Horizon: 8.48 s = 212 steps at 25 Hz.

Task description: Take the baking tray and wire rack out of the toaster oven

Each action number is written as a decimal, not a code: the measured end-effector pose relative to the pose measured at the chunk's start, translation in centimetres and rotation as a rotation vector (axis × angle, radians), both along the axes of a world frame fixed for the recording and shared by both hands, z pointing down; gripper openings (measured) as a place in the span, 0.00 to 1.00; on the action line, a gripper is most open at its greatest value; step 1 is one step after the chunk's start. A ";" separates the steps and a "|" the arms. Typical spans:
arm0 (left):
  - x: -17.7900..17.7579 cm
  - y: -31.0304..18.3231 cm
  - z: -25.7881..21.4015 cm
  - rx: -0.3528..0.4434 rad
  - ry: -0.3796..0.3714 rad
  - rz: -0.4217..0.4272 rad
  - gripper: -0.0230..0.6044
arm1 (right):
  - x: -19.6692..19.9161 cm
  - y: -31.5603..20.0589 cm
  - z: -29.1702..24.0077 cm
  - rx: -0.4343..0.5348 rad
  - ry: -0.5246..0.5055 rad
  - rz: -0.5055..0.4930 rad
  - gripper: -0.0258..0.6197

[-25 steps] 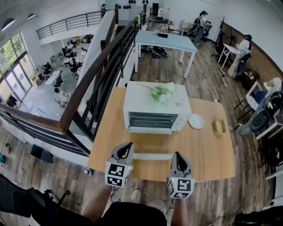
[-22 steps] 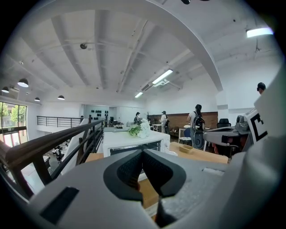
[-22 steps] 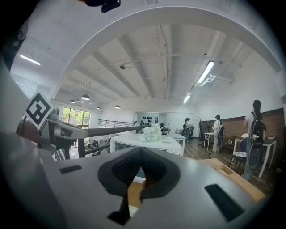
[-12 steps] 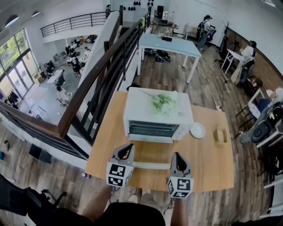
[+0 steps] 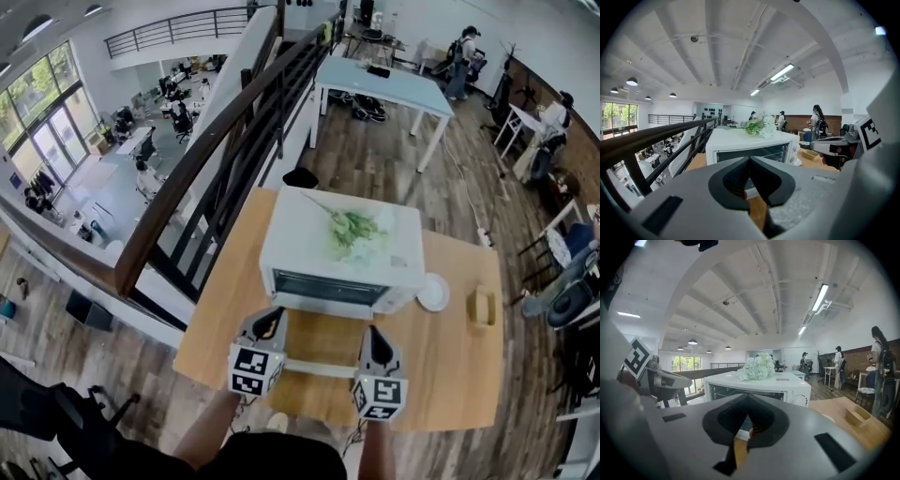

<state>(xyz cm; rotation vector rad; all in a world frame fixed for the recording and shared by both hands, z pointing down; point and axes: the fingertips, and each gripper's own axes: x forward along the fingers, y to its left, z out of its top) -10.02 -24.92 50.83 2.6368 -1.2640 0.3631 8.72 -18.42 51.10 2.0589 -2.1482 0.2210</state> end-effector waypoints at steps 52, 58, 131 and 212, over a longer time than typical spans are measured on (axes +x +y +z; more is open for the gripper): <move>6.1 -15.3 17.1 -0.702 0.870 -0.277 0.31 | 5.4 -16.8 17.2 -0.211 -1.110 0.251 0.32; 6.6 -15.9 16.8 -0.683 0.880 -0.263 0.30 | 5.6 -17.8 16.9 -0.214 -1.099 0.250 0.26; 2.3 -1.4 15.7 -0.784 0.964 -0.268 0.14 | 1.4 -3.1 16.2 -0.176 -1.227 0.293 0.19; 19.2 23.1 9.5 -0.950 0.733 0.325 0.12 | 13.8 30.0 9.7 0.276 -1.214 0.727 0.19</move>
